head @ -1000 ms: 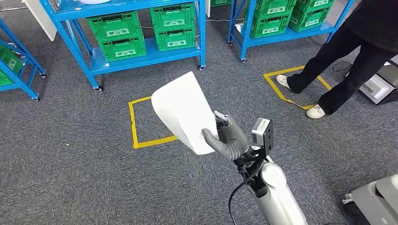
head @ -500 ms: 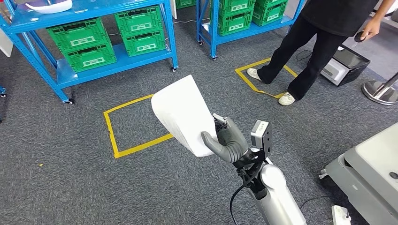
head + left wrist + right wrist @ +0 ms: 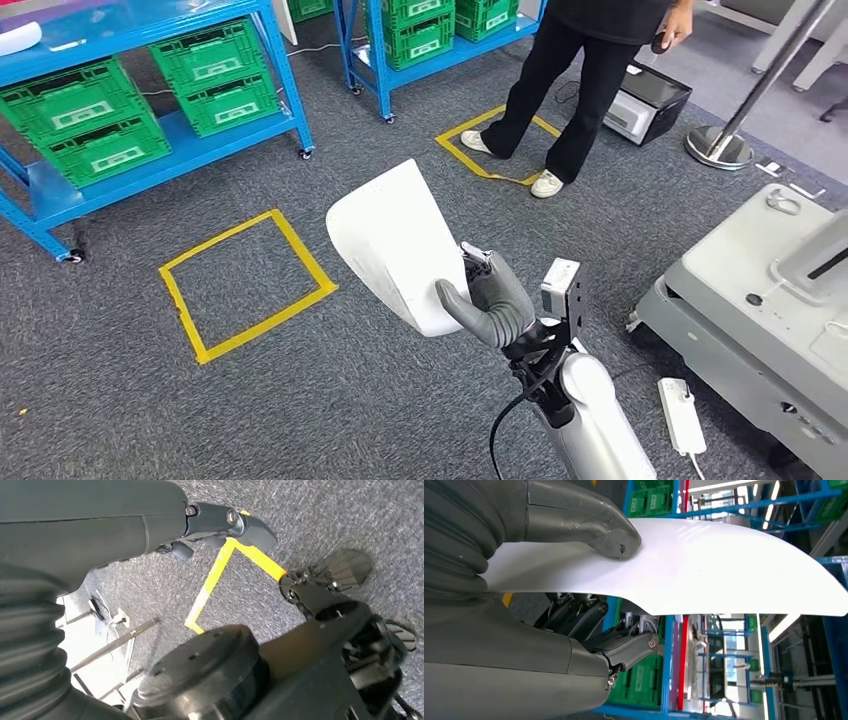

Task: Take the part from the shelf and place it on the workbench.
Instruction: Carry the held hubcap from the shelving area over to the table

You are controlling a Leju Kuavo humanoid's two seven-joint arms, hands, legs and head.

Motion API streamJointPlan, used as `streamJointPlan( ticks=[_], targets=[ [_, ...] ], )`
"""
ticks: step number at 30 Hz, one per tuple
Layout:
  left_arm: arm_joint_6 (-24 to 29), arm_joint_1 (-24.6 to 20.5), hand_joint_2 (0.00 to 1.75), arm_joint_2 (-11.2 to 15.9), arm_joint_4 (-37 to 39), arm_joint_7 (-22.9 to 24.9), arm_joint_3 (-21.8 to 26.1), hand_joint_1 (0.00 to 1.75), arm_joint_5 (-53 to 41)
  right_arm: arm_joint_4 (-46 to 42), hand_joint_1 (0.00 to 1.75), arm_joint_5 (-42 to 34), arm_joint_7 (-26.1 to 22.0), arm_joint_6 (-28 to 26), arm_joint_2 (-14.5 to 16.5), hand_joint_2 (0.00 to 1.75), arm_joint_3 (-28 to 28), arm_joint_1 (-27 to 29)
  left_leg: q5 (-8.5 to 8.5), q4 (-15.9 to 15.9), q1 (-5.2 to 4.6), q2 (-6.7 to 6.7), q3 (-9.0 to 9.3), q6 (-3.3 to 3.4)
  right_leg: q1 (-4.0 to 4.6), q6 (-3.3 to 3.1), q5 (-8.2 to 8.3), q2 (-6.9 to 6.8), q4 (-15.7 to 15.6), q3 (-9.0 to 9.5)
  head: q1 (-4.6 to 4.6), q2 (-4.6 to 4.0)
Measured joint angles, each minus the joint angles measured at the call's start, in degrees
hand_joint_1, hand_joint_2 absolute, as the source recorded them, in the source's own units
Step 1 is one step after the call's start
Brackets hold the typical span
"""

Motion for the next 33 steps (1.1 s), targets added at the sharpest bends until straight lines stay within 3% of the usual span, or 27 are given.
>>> streamJointPlan(
  ticks=[2, 4, 6, 7, 8, 9, 11, 13, 15, 16, 18, 20, 22, 23, 24, 26, 27, 28, 30, 31, 33],
  targets=[
    [0.00, -0.14, 1.75, -0.02, -0.01, -0.09, 0.00, 0.00, 0.05, -0.04, 1.75, -0.01, -0.03, -0.01, -0.09, 1.75, -0.06, 0.02, -1.42, 1.51, 0.19, -2.01, -0.54, -0.62, -0.33, -0.81, 0.41, 1.19, -0.49, 0.07, -0.04, 0.00],
    [0.00, -0.08, 1.75, -0.02, 0.04, -0.22, 0.00, 0.00, 0.25, -0.07, 1.75, -0.01, -0.03, -0.01, -0.08, 1.75, -0.07, 0.03, -4.85, 7.44, 0.30, -5.61, -3.09, -0.89, -0.48, -1.35, 0.69, 2.39, -0.72, 0.01, -0.10, 0.00],
    [0.00, 0.17, 1.75, -0.03, 0.11, -0.36, 0.00, 0.00, 0.52, -0.05, 1.75, 0.01, 0.00, -0.01, -0.08, 1.75, -0.07, 0.18, -7.53, 14.56, 0.29, -7.03, -6.52, -0.87, -0.34, -1.56, 0.80, 3.92, -0.65, -0.25, -0.11, 0.00],
    [0.00, 0.28, 1.75, -0.03, 0.14, -0.42, 0.00, 0.00, 0.62, -0.05, 1.75, 0.01, 0.00, -0.02, -0.08, 1.75, -0.07, 0.26, -7.44, 15.99, 0.28, -7.20, -7.32, -0.80, -0.27, -1.57, 0.85, 4.76, -0.57, -0.36, -0.11, 0.00],
    [0.00, 0.34, 1.75, -0.02, 0.15, -0.45, 0.00, 0.00, 0.68, -0.05, 1.75, 0.01, 0.00, -0.02, -0.09, 1.75, -0.07, 0.31, -6.17, 15.08, 0.28, -7.36, -7.02, -0.67, -0.24, -1.54, 0.90, 5.62, -0.45, -0.43, -0.10, 0.00],
    [0.00, 0.36, 1.75, -0.02, 0.16, -0.47, 0.00, 0.00, 0.68, -0.05, 1.75, 0.01, -0.01, -0.03, -0.09, 1.75, -0.07, 0.33, -4.07, 11.97, 0.29, -7.75, -5.66, -0.48, -0.24, -1.47, 0.94, 6.46, -0.30, -0.46, -0.10, 0.00],
    [0.00, 0.33, 1.75, -0.03, 0.16, -0.48, 0.00, 0.00, 0.50, -0.07, 1.75, -0.01, -0.02, -0.04, -0.10, 1.75, -0.07, 0.32, -0.85, 4.26, 0.42, -10.42, -2.25, -0.02, -0.24, -1.10, 1.00, 7.94, 0.08, -0.67, -0.10, 0.00],
    [0.00, 0.34, 1.75, -0.10, 0.19, -0.48, 0.00, 0.00, 0.13, -0.14, 1.75, -0.09, -0.09, -0.05, -0.10, 1.75, -0.08, 0.41, -0.27, 0.71, 0.40, -12.35, -0.85, 0.36, -0.35, -0.30, 1.22, 9.20, 0.14, -1.10, -0.11, 0.00],
    [0.00, 0.38, 1.75, -0.23, 0.20, -0.33, 0.00, 0.00, -0.20, -0.27, 1.75, -0.27, -0.13, -0.05, -0.12, 1.75, -0.19, 0.87, -0.02, 0.34, 0.35, -11.37, -0.59, 0.93, -0.54, 0.68, 1.72, 10.39, -0.24, -1.43, -0.13, 0.00],
    [0.00, 0.40, 1.75, -0.26, 0.19, -0.24, 0.00, 0.00, -0.27, -0.34, 1.75, -0.37, -0.15, -0.05, -0.15, 1.75, -0.29, 1.16, 0.28, 0.08, 0.42, -10.64, -0.41, 1.34, -0.49, 0.99, 1.73, 9.93, -0.14, -1.62, -0.10, 0.00],
    [0.00, 0.58, 1.75, -0.25, 0.17, -0.17, 0.00, 0.00, -0.32, -0.41, 1.75, -0.49, -0.25, -0.09, -0.21, 1.75, -0.46, 1.55, 0.87, -0.47, 0.63, -8.97, -0.26, 2.04, -0.28, 1.40, -0.16, 6.78, 2.97, -3.28, 0.09, 0.00],
    [0.00, 0.95, 1.75, -0.04, 0.16, -0.19, 0.00, 0.00, -0.48, -0.42, 1.75, -0.48, -0.40, -0.13, -0.25, 1.75, -0.51, 1.82, 0.93, -0.48, 0.44, -7.24, -0.39, 2.32, -0.22, 1.71, -3.92, 3.62, 10.20, -6.77, 0.25, 0.00],
    [0.00, 1.25, 1.75, 0.20, 0.16, -0.24, 0.00, 0.00, -0.73, -0.42, 1.75, -0.38, -0.59, -0.19, -0.33, 1.75, -0.52, 2.32, 0.83, -0.41, 0.33, -5.47, -0.50, 2.37, -0.31, 1.92, -5.63, 2.90, 15.44, -9.17, 0.26, 0.00],
    [0.00, 1.30, 1.75, 0.28, 0.16, -0.30, 0.00, 0.00, -0.86, -0.42, 1.75, -0.31, -0.68, -0.21, -0.38, 1.75, -0.52, 2.55, 0.75, -0.36, 0.31, -4.62, -0.51, 2.35, -0.32, 1.93, -4.94, 2.71, 14.90, -8.73, 0.27, 0.00],
    [0.00, 1.31, 1.75, 0.32, 0.16, -0.40, 0.00, 0.00, -0.97, -0.43, 1.75, -0.25, -0.76, -0.22, -0.42, 1.75, -0.53, 2.71, 0.64, -0.29, 0.31, -3.83, -0.48, 2.28, -0.32, 1.85, -3.45, 2.33, 12.09, -7.07, 0.27, 0.00],
    [0.00, 1.29, 1.75, 0.30, 0.15, -0.71, 0.00, 0.00, -1.08, -0.44, 1.75, -0.24, -1.00, -0.22, -0.46, 1.75, -0.56, 2.82, 0.29, -0.12, 0.16, -2.44, -0.33, 1.92, -0.12, 1.46, -0.46, 0.41, 3.93, -2.34, 0.25, 0.00],
    [0.00, 1.31, 1.75, 0.31, 0.15, -0.86, 0.00, 0.00, -1.03, -0.44, 1.75, -0.30, -1.17, -0.22, -0.48, 1.75, -0.58, 2.82, 0.09, -0.11, 0.07, -1.91, -0.34, 1.61, 0.04, 1.17, 0.28, -0.40, 1.20, -0.82, 0.23, 0.00],
    [0.00, 1.31, 1.75, 0.33, 0.14, -0.95, 0.00, 0.00, -0.96, -0.43, 1.75, -0.39, -1.36, -0.20, -0.51, 1.75, -0.63, 2.83, -0.07, -0.14, -0.04, -1.43, -0.17, 1.26, 0.21, 0.87, 0.52, -0.82, -0.16, -0.14, 0.21, 0.00],
    [0.00, 1.25, 1.75, 0.37, 0.13, -0.99, 0.00, 0.00, -0.74, -0.40, 1.75, -0.50, -1.62, -0.14, -0.63, 1.75, -0.77, 2.82, -0.21, -0.40, -0.10, -0.41, 0.27, 0.54, 0.35, 0.23, 0.63, 0.09, -0.48, -0.31, 0.20, 0.00],
    [0.00, 1.19, 1.75, 0.43, 0.12, -1.00, 0.00, 0.00, -0.58, -0.38, 1.75, -0.51, -1.71, -0.09, -0.69, 1.75, -0.84, 2.80, -0.41, -0.33, -0.02, -0.51, 0.52, 0.20, 0.23, -0.10, 0.80, 0.71, -0.72, -0.25, 0.20, 0.00],
    [0.00, 1.17, 1.75, 0.52, 0.11, -1.02, 0.00, 0.00, -0.23, -0.30, 1.75, -0.51, -1.79, 0.01, -0.75, 1.75, -0.91, 2.46, -2.26, 2.08, 0.16, -2.98, -0.38, -0.33, -0.16, -0.83, 1.20, 1.87, -1.21, -0.06, 0.13, 0.00]
  ],
)
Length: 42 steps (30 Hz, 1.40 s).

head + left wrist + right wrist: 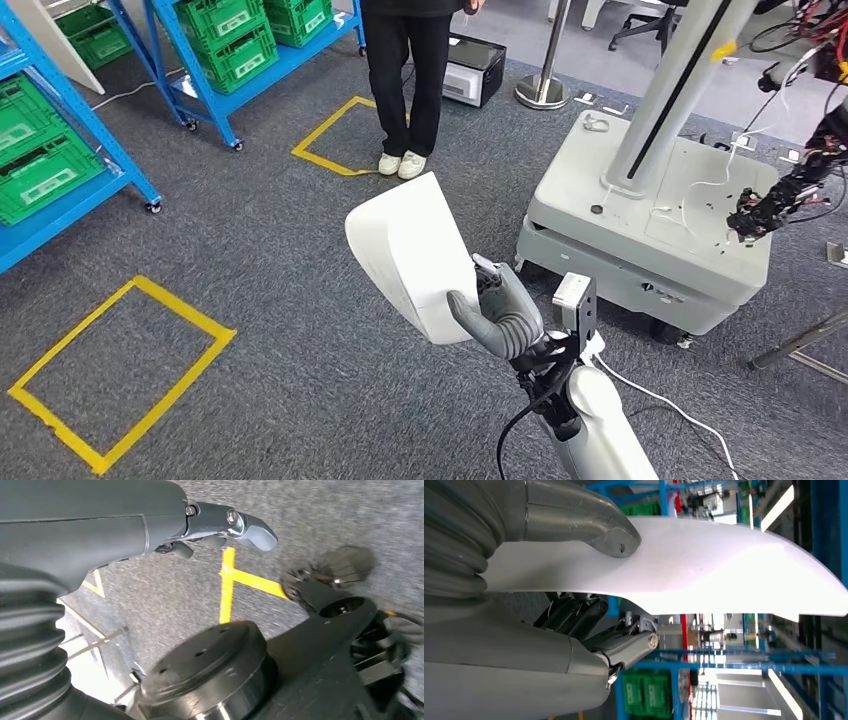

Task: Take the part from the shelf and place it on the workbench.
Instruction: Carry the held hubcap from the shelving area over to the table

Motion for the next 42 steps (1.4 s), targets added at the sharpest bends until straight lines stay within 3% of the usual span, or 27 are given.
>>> streamJointPlan(
  ticks=[2, 3, 4, 5, 7, 9, 11, 13, 15, 17, 19, 20, 21, 22, 24, 26, 28, 29, 31, 33, 34, 35, 36, 37, 39, 41, 42],
  targets=[
    [0.00, 0.17, 1.75, 0.07, 0.03, -0.01, 0.00, 0.00, 0.17, 0.19, 1.75, 0.01, -0.01, 0.09, 0.00, 1.75, -0.01, -0.41, -3.66, 7.05, 0.11, -3.27, -3.32, -0.25, -0.11, -0.40, 0.18, 1.19, -0.13, 0.02, -0.07, 0.00],
    [0.00, 0.30, 1.75, 0.08, 0.04, -0.07, 0.00, 0.00, 0.24, 0.33, 1.75, -0.02, 0.00, 0.13, -0.01, 1.75, -0.01, -0.52, -5.05, 10.86, 0.12, -3.91, -5.23, -0.31, -0.07, -0.47, 0.20, 1.91, -0.11, -0.03, -0.07, 0.00],
    [0.00, 0.45, 1.75, 0.11, 0.05, -0.25, 0.03, 0.00, 0.41, 0.49, 1.75, -0.14, 0.02, 0.19, -0.02, 1.75, -0.01, -0.54, -5.49, 13.39, 0.12, -4.18, -6.63, -0.32, -0.03, -0.48, 0.20, 2.71, -0.06, -0.06, -0.07, 0.00],
    [0.00, 0.57, 1.75, 0.13, 0.05, -0.50, 0.09, 0.00, 0.60, 0.62, 1.75, -0.28, 0.03, 0.23, -0.03, 1.75, -0.01, -0.54, -4.71, 13.66, 0.12, -4.28, -7.01, -0.27, -0.02, -0.48, 0.20, 3.51, 0.01, -0.09, -0.08, 0.00],
    [0.00, 0.71, 1.75, 0.19, 0.05, -0.98, 0.23, 0.00, 0.94, 0.80, 1.75, -0.54, 0.03, 0.36, -0.08, 1.75, -0.01, -0.68, -0.60, 8.08, 0.20, -5.03, -4.85, -0.04, -0.07, -0.37, 0.22, 5.09, 0.25, -0.11, -0.08, 0.00],
    [0.00, 0.77, 1.75, 0.27, 0.06, -1.00, 0.32, 0.00, 1.11, 1.01, 1.75, -0.55, 0.00, 0.32, -0.11, 1.75, -0.02, -1.17, 2.23, 0.99, 0.35, -7.65, -1.89, 0.33, -0.10, 0.10, 0.24, 6.53, 0.61, -0.38, -0.07, 0.00],
    [0.00, 0.82, 1.75, 0.32, 0.06, -0.68, 0.37, 0.00, 1.10, 1.26, 1.75, -0.55, -0.14, -0.02, -0.11, 1.75, -0.19, -1.59, 2.53, -1.58, 0.26, -9.02, -0.82, 0.81, -0.21, 0.94, 0.45, 7.84, 0.69, -0.84, -0.06, 0.00],
    [0.00, 0.80, 1.75, 0.32, 0.05, -0.19, 0.37, 0.00, 0.67, 1.34, 1.75, -0.57, -0.34, -0.57, -0.19, 1.75, -0.74, -1.37, 2.93, -1.92, 0.12, -7.71, -0.54, 1.60, -0.40, 1.79, 0.82, 8.56, 0.55, -1.19, -0.06, 0.00],
    [0.00, 0.86, 1.75, 0.32, 0.03, -0.12, 0.38, 0.00, 0.22, 1.31, 1.75, -0.61, -0.44, -1.13, -0.32, 1.75, -1.58, -0.89, 3.45, -2.44, 0.21, -6.18, -0.33, 2.51, -0.22, 2.31, -0.47, 5.87, 2.67, -2.40, 0.10, 0.00],
    [0.00, 0.97, 1.75, 0.39, 0.01, -0.49, 0.39, 0.00, 0.03, 1.26, 1.75, -0.61, -0.54, -1.59, -0.37, 1.75, -2.33, -0.36, 3.59, -2.68, 0.15, -4.50, -0.35, 3.03, -0.07, 2.68, -4.10, 2.22, 9.27, -5.58, 0.27, 0.00],
    [0.00, 0.89, 1.75, 0.48, -0.02, -0.86, 0.39, 0.00, -0.13, 1.22, 1.75, -0.40, -0.60, -1.95, -0.37, 1.75, -3.00, 0.66, 3.47, -2.64, 0.04, -2.78, -0.40, 3.16, -0.28, 3.08, -6.78, 1.26, 16.00, -8.71, 0.28, 0.00],
    [0.00, 0.76, 1.75, 0.50, -0.03, -1.01, 0.39, 0.00, -0.25, 1.17, 1.75, -0.21, -0.60, -2.03, -0.35, 1.75, -3.36, 1.28, 3.40, -2.60, 0.03, -1.97, -0.38, 3.13, -0.39, 3.21, -6.71, 1.09, 16.87, -9.00, 0.30, 0.00],
    [0.00, 0.57, 1.75, 0.50, -0.04, -1.23, 0.39, 0.00, -0.38, 1.03, 1.75, 0.01, -0.60, -2.09, -0.32, 1.75, -3.71, 1.85, 3.30, -2.54, 0.04, -1.16, -0.35, 3.04, -0.48, 3.29, -5.66, 0.80, 15.38, -8.07, 0.30, 0.00],
    [0.00, 0.34, 1.75, 0.50, -0.04, -1.54, 0.39, 0.00, -0.47, 0.80, 1.75, 0.24, -0.60, -2.09, -0.25, 1.75, -4.02, 2.29, 3.14, -2.42, 0.06, -0.38, -0.29, 2.87, -0.55, 3.30, -3.98, 0.12, 11.73, -5.96, 0.31, 0.00],
    [0.00, -0.11, 1.75, 0.62, -0.17, -2.43, 0.39, 0.00, -0.49, 0.26, 1.75, 0.50, -0.60, -1.99, 0.08, 1.75, -4.50, 2.73, 2.63, -2.02, -0.17, 0.98, -0.23, 2.28, -0.47, 2.90, -1.46, -2.99, 4.04, -1.78, 0.28, 0.00],
    [0.00, -0.51, 1.75, 0.81, -0.34, -3.22, 0.39, 0.00, -0.46, -0.09, 1.75, 0.60, -0.61, -1.90, 0.49, 1.75, -4.94, 3.07, 2.21, -1.94, -0.46, 2.14, 0.07, 1.53, -0.21, 2.14, -0.87, -4.68, 1.29, -0.33, 0.21, 0.00],
    [0.00, -0.86, 1.75, 0.87, -0.42, -3.53, 0.39, 0.00, -0.48, -0.24, 1.75, 0.63, -0.74, -1.87, 0.66, 1.75, -5.41, 3.57, 2.03, -2.29, -0.44, 3.39, 0.72, 0.80, -0.14, 1.35, -0.60, -3.24, 1.20, -0.33, 0.16, 0.00],
    [0.00, -0.97, 1.75, 0.94, -0.46, -3.55, 0.39, 0.00, -0.51, -0.29, 1.75, 0.64, -0.95, -1.87, 0.68, 1.75, -5.68, 3.84, 1.70, -2.16, -0.34, 3.05, 0.95, 0.44, -0.26, 0.95, -0.40, -2.50, 0.93, -0.28, 0.14, 0.00],
    [0.00, -0.76, 1.75, 1.05, -0.46, -3.09, 0.38, 0.00, -0.57, -0.30, 1.75, 0.73, -1.40, -1.89, 0.84, 1.75, -6.05, 4.18, -0.76, 1.30, -0.08, -0.20, -0.43, -0.01, -0.59, 0.18, -0.04, -0.97, 0.41, -0.15, 0.01, 0.00],
    [0.00, -0.11, 1.75, 1.15, -0.37, -2.00, 0.37, 0.00, -0.56, -0.07, 1.75, 0.86, -1.83, -1.91, 1.14, 1.75, -6.22, 4.42, -4.44, 8.84, 0.01, -3.55, -3.94, -0.09, -0.49, -0.25, 0.06, 0.71, 0.33, -0.30, -0.10, 0.00],
    [0.00, 0.30, 1.75, 1.20, -0.32, -1.31, 0.37, 0.00, -0.53, 0.14, 1.75, 0.93, -2.05, -1.89, 1.26, 1.75, -6.25, 4.59, -5.52, 12.18, -0.01, -4.07, -5.65, -0.05, -0.38, -0.33, 0.06, 1.63, 0.35, -0.36, -0.13, 0.00],
    [0.00, 0.73, 1.75, 1.25, -0.29, -0.45, 0.38, 0.00, -0.50, 0.36, 1.75, 0.98, -2.24, -1.85, 1.34, 1.75, -6.30, 4.79, -5.50, 13.77, -0.03, -4.26, -6.61, 0.06, -0.27, -0.37, 0.07, 2.58, 0.38, -0.39, -0.13, 0.00],
    [0.00, 1.07, 1.75, 1.30, -0.27, 0.57, 0.38, 0.00, -0.48, 0.54, 1.75, 1.03, -2.38, -1.81, 1.41, 1.75, -6.35, 4.99, -4.36, 13.18, -0.06, -4.41, -6.57, 0.25, -0.19, -0.37, 0.09, 3.50, 0.44, -0.40, -0.13, 0.00],
    [0.00, 1.32, 1.75, 1.37, -0.26, 1.66, 0.39, 0.00, -0.46, 0.65, 1.75, 1.08, -2.43, -1.77, 1.54, 1.75, -6.40, 5.15, -2.35, 10.43, -0.09, -4.74, -5.52, 0.51, -0.14, -0.34, 0.12, 4.36, 0.53, -0.40, -0.14, 0.00],
    [0.00, 1.49, 1.75, 1.59, -0.24, 3.41, 0.39, 0.00, -0.59, 0.71, 1.75, 1.17, -2.44, -1.74, 1.94, 1.75, -6.46, 5.31, 1.39, 2.42, -0.13, -6.95, -2.21, 1.08, -0.12, -0.10, 0.19, 5.78, 0.75, -0.49, -0.13, 0.00],
    [0.00, 1.47, 1.75, 1.84, -0.23, 3.58, 0.39, 0.00, -0.91, 0.66, 1.75, 1.26, -2.31, -1.93, 2.28, 1.75, -6.52, 5.39, 2.52, -1.79, -0.29, -8.56, -0.46, 1.48, -0.22, 0.56, 0.38, 6.89, 0.76, -0.75, -0.14, 0.00],
    [0.00, 1.44, 1.75, 1.94, -0.26, 2.95, 0.39, 0.00, -1.06, 0.55, 1.75, 1.33, -2.13, -2.26, 2.36, 1.75, -6.61, 5.53, 2.44, -2.01, -0.44, -8.37, -0.25, 1.67, -0.30, 1.03, 0.55, 7.44, 0.62, -0.87, -0.14, 0.00]
  ],
)
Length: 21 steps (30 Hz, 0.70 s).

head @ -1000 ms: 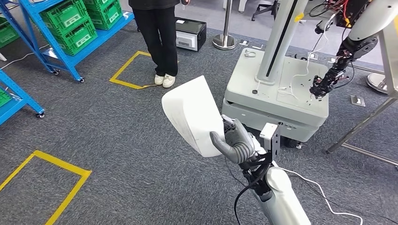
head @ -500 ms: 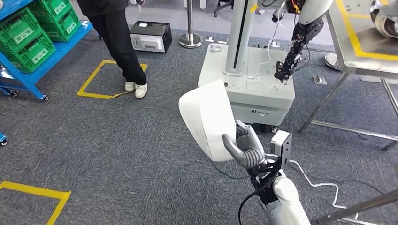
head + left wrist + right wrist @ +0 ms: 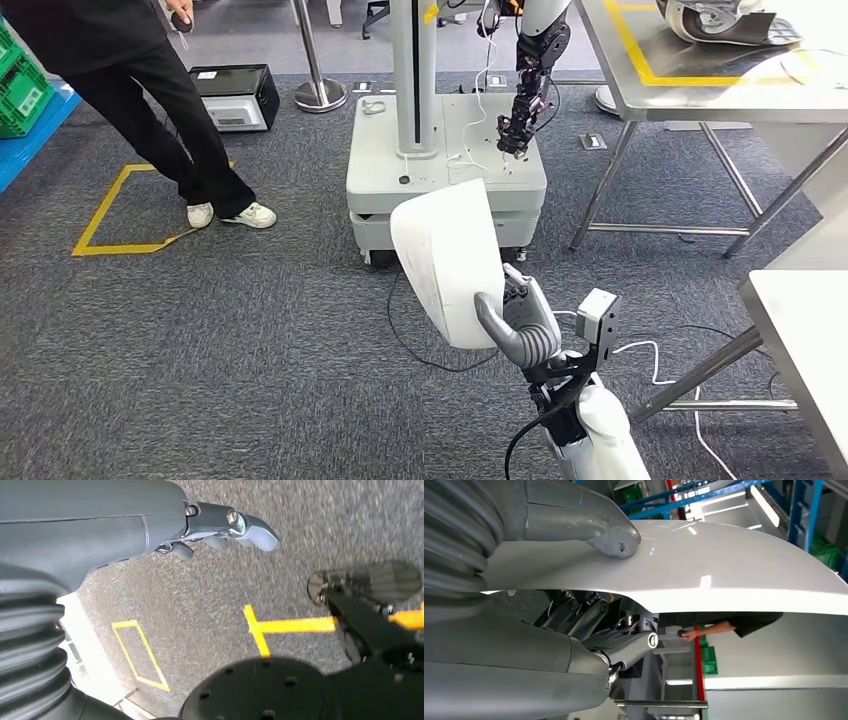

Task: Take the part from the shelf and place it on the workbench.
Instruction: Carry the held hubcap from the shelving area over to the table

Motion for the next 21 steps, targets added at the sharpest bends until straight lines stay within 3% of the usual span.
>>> streamJointPlan(
  ticks=[2, 3, 4, 6, 8, 9, 11, 13, 14, 17, 19, 21],
  targets=[
    [0.00, -0.11, 1.75, 0.10, -0.08, -2.38, 0.00, 0.00, -0.06, -0.50, 1.75, 0.21, 0.55, -1.10, 0.03, 1.75, -0.49, 0.43, 0.57, -0.50, -0.04, 1.22, 0.32, 0.62, -0.13, 0.72, 0.22, 0.32, -0.09, -0.33, -0.01, 0.00],
    [0.00, -0.19, 1.75, 0.13, -0.10, -3.58, -0.01, 0.00, -0.08, -0.80, 1.75, 0.26, 0.74, -1.56, 0.03, 1.75, -0.81, 0.60, 0.93, -0.88, 0.04, 1.89, 0.50, 0.97, -0.03, 0.89, -0.31, -0.70, 0.75, -0.85, 0.05, 0.00],
    [0.00, -0.26, 1.75, 0.13, -0.11, -4.54, -0.02, 0.00, -0.17, -1.06, 1.75, 0.19, 0.83, -1.83, 0.02, 1.75, -1.10, 0.67, 1.23, -1.24, 0.14, 2.66, 0.54, 1.28, 0.12, 1.02, -1.56, -2.23, 2.81, -1.92, 0.10, 0.00],
    [0.00, -0.41, 1.75, 0.14, -0.13, -5.42, -0.05, 0.00, -0.49, -1.27, 1.75, 0.07, 0.74, -1.96, 0.02, 1.75, -1.42, 0.72, 1.32, -1.39, 0.11, 4.31, 0.52, 1.68, 0.24, 1.27, -5.35, -5.26, 10.09, -5.36, 0.20, 0.00],
    [0.00, -0.75, 1.75, 0.14, -0.15, -5.70, -0.07, 0.00, -0.66, -1.14, 1.75, 0.32, 0.37, -2.17, -0.02, 1.75, -1.57, 0.79, 1.13, -1.23, 0.06, 6.05, 0.46, 1.74, 0.02, 1.70, -7.27, -6.11, 15.90, -8.09, 0.21, 0.00],
    [0.00, -1.03, 1.75, 0.12, -0.16, -5.87, -0.07, 0.00, -0.57, -1.01, 1.75, 0.53, 0.11, -2.31, -0.05, 1.75, -1.63, 0.78, 0.99, -1.12, 0.10, 6.87, 0.45, 1.66, -0.14, 1.88, -6.70, -6.37, 15.85, -7.97, 0.21, 0.00],
    [0.00, -1.69, 1.75, 0.06, -0.17, -6.47, -0.07, 0.00, -0.07, -0.59, 1.75, 0.89, -0.25, -2.48, -0.09, 1.75, -1.72, 0.43, 0.58, -0.78, 0.20, 8.33, 0.57, 1.28, -0.41, 2.14, -3.43, -7.75, 9.31, -4.32, 0.21, 0.00],
    [0.00, -2.22, 1.75, 0.17, -0.24, -6.93, -0.07, 0.00, 0.53, 0.14, 1.75, 1.21, -0.37, -2.42, -0.08, 1.75, -1.74, -0.41, -0.11, -0.29, 0.02, 9.55, 0.49, 0.56, -0.34, 1.88, -1.22, -10.02, 2.56, -0.62, 0.17, 0.00],
    [0.00, -2.42, 1.75, 0.24, -0.27, -6.88, -0.07, 0.00, 0.73, 0.60, 1.75, 1.39, -0.46, -2.39, -0.09, 1.75, -1.75, -0.87, -0.42, -0.17, -0.08, 10.09, 0.54, 0.16, -0.23, 1.53, -0.96, -10.60, 1.02, 0.21, 0.15, 0.00],
    [0.00, -2.53, 1.75, 0.32, -0.30, -5.78, -0.07, 0.00, 0.93, 2.05, 1.75, 2.04, -0.85, -2.42, -0.18, 1.75, -1.79, -1.92, -0.89, -0.46, 0.06, 11.51, 1.41, -0.93, -0.03, 0.19, -0.93, -8.98, 0.47, 0.31, 0.11, 0.00],
    [0.00, -2.14, 1.75, 0.33, -0.25, -5.21, -0.07, 0.00, 0.93, 2.96, 1.75, 2.44, -1.13, -2.49, -0.18, 1.75, -1.80, -2.55, -2.68, 1.90, 0.35, 9.10, 0.73, -1.45, -0.24, -0.56, -0.59, -7.63, 0.04, 0.45, 0.05, 0.00],
    [0.00, -1.48, 1.75, 0.37, -0.19, -4.07, -0.06, 0.00, 0.93, 3.70, 1.75, 3.07, -1.26, -2.62, -0.14, 1.75, -1.80, -3.05, -6.20, 8.80, 0.51, 5.38, -2.57, -1.64, -0.24, -0.97, -0.50, -6.33, -0.10, 0.52, -0.04, 0.00]
  ],
)
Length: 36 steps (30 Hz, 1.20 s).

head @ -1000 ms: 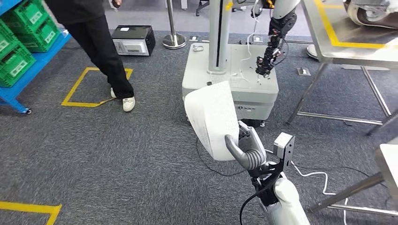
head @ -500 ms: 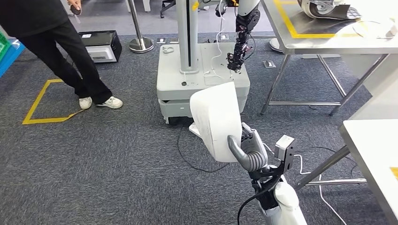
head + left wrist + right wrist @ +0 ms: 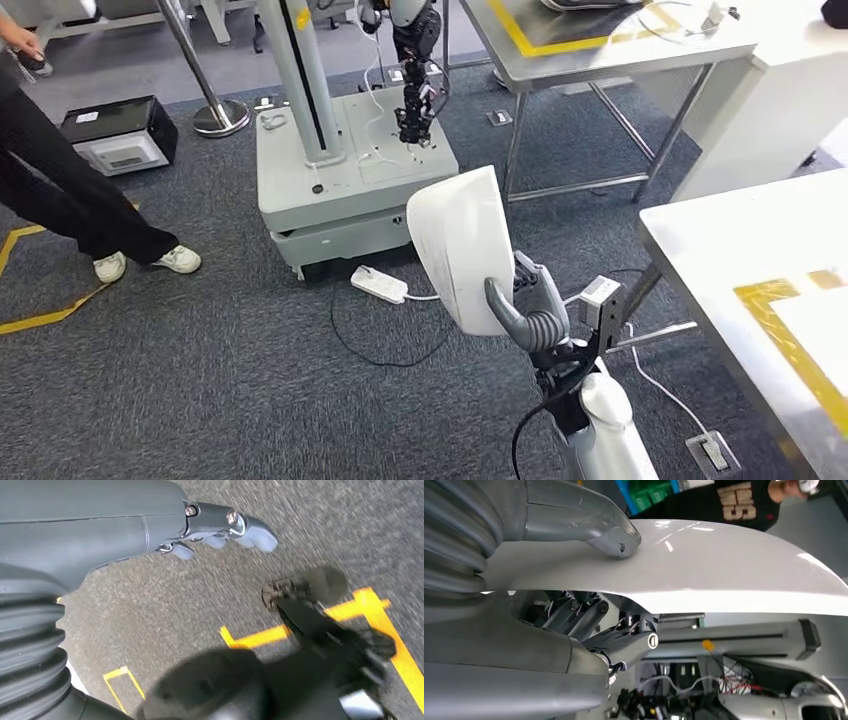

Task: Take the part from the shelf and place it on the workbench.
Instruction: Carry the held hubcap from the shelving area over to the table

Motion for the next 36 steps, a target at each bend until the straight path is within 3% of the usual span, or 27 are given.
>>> streamJointPlan(
  ticks=[2, 3, 4, 5, 7, 9, 11, 13, 15, 17, 18, 19, 21, 23, 24, 26, 27, 29, 30, 32, 33, 34, 36],
  targets=[
    [0.00, 0.69, 1.75, 0.07, 0.06, 1.86, 0.02, 0.00, 0.01, 0.77, 1.75, 0.78, -0.02, -0.11, -0.01, 1.75, 0.01, -0.18, -1.86, 6.62, -0.02, -1.12, -3.75, 0.08, 0.20, -0.15, -0.05, 1.53, 0.04, 0.00, -0.03, 0.00],
    [0.00, 0.97, 1.75, 0.09, 0.08, 2.60, 0.03, 0.00, 0.01, 1.12, 1.75, 1.05, -0.04, -0.15, -0.03, 1.75, 0.01, -0.19, -1.20, 7.40, -0.04, -1.30, -4.61, 0.24, 0.29, -0.18, -0.07, 2.38, 0.08, 0.01, -0.02, 0.00],
    [0.00, 1.18, 1.75, 0.11, 0.10, 3.00, 0.04, 0.00, 0.02, 1.42, 1.75, 1.20, -0.04, -0.15, -0.05, 1.75, 0.01, -0.21, 0.60, 5.77, -0.06, -1.52, -4.36, 0.48, 0.33, -0.18, -0.08, 3.22, 0.14, 0.04, -0.02, 0.00],
    [0.00, 1.28, 1.75, 0.14, 0.10, 3.19, 0.04, 0.00, 0.02, 1.65, 1.75, 1.31, -0.05, -0.15, -0.06, 1.75, 0.00, -0.25, 3.14, 2.12, -0.08, -2.19, -3.13, 0.75, 0.32, -0.16, -0.10, 4.04, 0.21, 0.06, -0.02, 0.00],
    [0.00, 1.32, 1.75, 0.26, 0.13, 3.38, 0.04, 0.00, 0.03, 2.01, 1.75, 1.41, -0.08, -0.15, -0.05, 1.75, 0.00, -0.37, 6.69, -5.42, -0.11, -4.91, -0.32, 1.12, 0.26, 0.16, -0.11, 5.53, 0.35, -0.05, -0.02, 0.00],
    [0.00, 1.28, 1.75, 0.40, 0.16, 3.59, 0.05, 0.00, 0.10, 2.32, 1.75, 1.46, -0.09, -0.16, -0.06, 1.75, 0.00, -0.43, 7.39, -8.31, -0.32, -6.19, 0.94, 1.32, 0.05, 0.92, 0.07, 6.82, 0.31, -0.33, -0.01, 0.00],
    [0.00, 1.20, 1.75, 0.44, 0.16, 3.91, 0.07, 0.00, 0.21, 2.58, 1.75, 1.54, -0.13, -0.21, -0.10, 1.75, 0.00, -0.38, 7.74, -8.68, -0.42, -4.84, 1.23, 1.84, -0.15, 1.75, 0.39, 7.66, 0.05, -0.61, -0.01, 0.00],
    [0.00, 1.22, 1.75, 0.35, 0.16, 3.87, 0.08, 0.00, 0.27, 2.75, 1.75, 1.95, -0.49, -0.27, -0.18, 1.75, -0.01, -0.33, 8.27, -9.37, -0.30, -3.35, 1.46, 2.57, 0.16, 2.12, -0.67, 5.11, 1.52, -1.51, 0.07, 0.00],
    [0.00, 1.48, 1.75, 0.25, 0.16, 2.81, 0.17, 0.00, 0.42, 2.85, 1.75, 2.72, -1.03, -0.49, -0.18, 1.75, 0.00, -0.31, 8.48, -9.74, -0.35, -1.76, 1.56, 3.04, 0.50, 2.26, -4.01, 1.37, 7.20, -4.11, 0.18, 0.00],
    [0.00, 1.80, 1.75, 0.20, 0.17, 1.00, 0.38, 0.00, 0.73, 3.10, 1.75, 3.26, -1.32, -0.98, -0.14, 1.75, 0.00, -0.28, 8.37, -9.64, -0.47, -0.03, 1.50, 3.23, 0.46, 2.53, -6.98, 0.23, 14.23, -7.23, 0.22, 0.00],
    [0.00, 1.88, 1.75, 0.17, 0.17, -0.03, 0.46, 0.00, 0.84, 3.35, 1.75, 3.23, -1.36, -1.15, -0.13, 1.75, 0.00, -0.27, 8.29, -9.57, -0.48, 0.86, 1.49, 3.26, 0.42, 2.64, -7.15, 0.03, 15.68, -7.75, 0.22, 0.00],
    [0.00, 1.88, 1.75, 0.10, 0.17, -1.08, 0.49, 0.00, 0.89, 3.68, 1.75, 3.01, -1.41, -1.26, -0.12, 1.75, -0.01, -0.30, 8.18, -9.46, -0.48, 1.71, 1.48, 3.22, 0.39, 2.69, -6.32, -0.23, 14.93, -7.16, 0.23, 0.00],
    [0.00, 1.67, 1.75, -0.10, 0.17, -2.92, 0.50, 0.00, 0.90, 4.37, 1.75, 2.45, -1.60, -1.59, -0.10, 1.75, -0.01, -0.55, 7.84, -9.10, -0.52, 3.17, 1.55, 2.97, 0.45, 2.58, -3.22, -2.16, 7.71, -2.99, 0.23, 0.00],
    [0.00, 1.25, 1.75, -0.20, 0.17, -3.52, 0.49, 0.00, 0.76, 4.83, 1.75, 2.26, -1.73, -2.35, 0.11, 1.75, -0.02, -0.92, 7.37, -8.65, -0.78, 4.33, 1.62, 2.43, 0.73, 1.97, -1.52, -4.24, 1.55, 0.47, 0.21, 0.00],
    [0.00, 1.01, 1.75, -0.20, 0.17, -3.24, 0.49, 0.00, 0.58, 4.96, 1.75, 2.26, -1.67, -2.77, 0.23, 1.75, -0.06, -1.05, 7.21, -8.55, -0.91, 4.85, 1.72, 2.12, 0.88, 1.57, -1.41, -4.56, 0.42, 1.05, 0.20, 0.00],
    [0.00, 0.63, 1.75, -0.20, 0.16, -2.19, 0.48, 0.00, 0.19, 5.09, 1.75, 2.26, -1.28, -3.41, 0.37, 1.75, -0.25, -1.14, 7.05, -8.67, -0.91, 5.84, 2.05, 1.48, 0.97, 0.76, -1.20, -3.24, 0.26, 1.00, 0.21, 0.00],
    [0.00, 0.53, 1.75, -0.22, 0.16, -1.61, 0.48, 0.00, 0.06, 5.10, 1.75, 2.28, -1.01, -3.66, 0.41, 1.75, -0.36, -1.15, 6.79, -8.51, -0.79, 5.36, 2.10, 1.10, 0.86, 0.39, -1.00, -2.61, 0.03, 1.05, 0.21, 0.00],
    [0.00, 0.61, 1.75, -0.28, 0.19, -0.57, 0.48, 0.00, -0.02, 5.08, 1.75, 2.31, -0.44, -4.05, 0.54, 1.75, -0.53, -1.28, 4.70, -5.62, -0.50, 2.32, 1.03, 0.49, 0.49, -0.28, -0.55, -1.34, -0.46, 1.18, 0.17, 0.00],
    [0.00, 0.78, 1.75, -0.30, 0.20, -0.09, 0.48, 0.00, -0.02, 5.08, 1.75, 2.34, -0.22, -4.22, 0.67, 1.75, -0.56, -1.32, 2.88, -2.33, -0.37, 0.43, -0.40, 0.29, 0.41, -0.45, -0.44, -0.69, -0.54, 1.14, 0.15, 0.00],
    [0.00, 1.23, 1.75, -0.30, 0.22, 0.96, 0.49, 0.00, -0.04, 5.09, 1.75, 2.46, 0.11, -4.66, 0.90, 1.75, -0.60, -1.32, -0.35, 5.28, -0.30, -1.10, -3.93, 0.14, 0.39, -0.59, -0.35, 0.85, -0.51, 1.03, 0.10, 0.00],
    [0.00, 1.40, 1.75, -0.30, 0.23, 1.35, 0.49, 0.00, -0.07, 5.09, 1.75, 2.53, 0.17, -4.96, 0.96, 1.75, -0.61, -1.29, -0.54, 7.19, -0.29, -1.22, -4.94, 0.16, 0.40, -0.59, -0.33, 1.67, -0.47, 1.02, 0.11, 0.00],
    [0.00, 1.51, 1.75, -0.31, 0.25, 1.56, 0.50, 0.00, -0.09, 5.10, 1.75, 2.59, 0.19, -5.24, 0.97, 1.75, -0.61, -1.28, 0.44, 6.87, -0.27, -1.32, -4.96, 0.23, 0.40, -0.57, -0.32, 2.49, -0.40, 1.03, 0.11, 0.00],
    [0.00, 1.57, 1.75, -0.33, 0.25, 1.38, 0.50, 0.00, -0.13, 5.10, 1.75, 2.66, 0.19, -5.69, 1.07, 1.75, -0.62, -1.28, 4.67, 0.04, -0.09, -2.56, -2.18, 0.48, 0.32, -0.37, -0.31, 4.13, -0.19, 1.03, 0.11, 0.00]
  ],
)
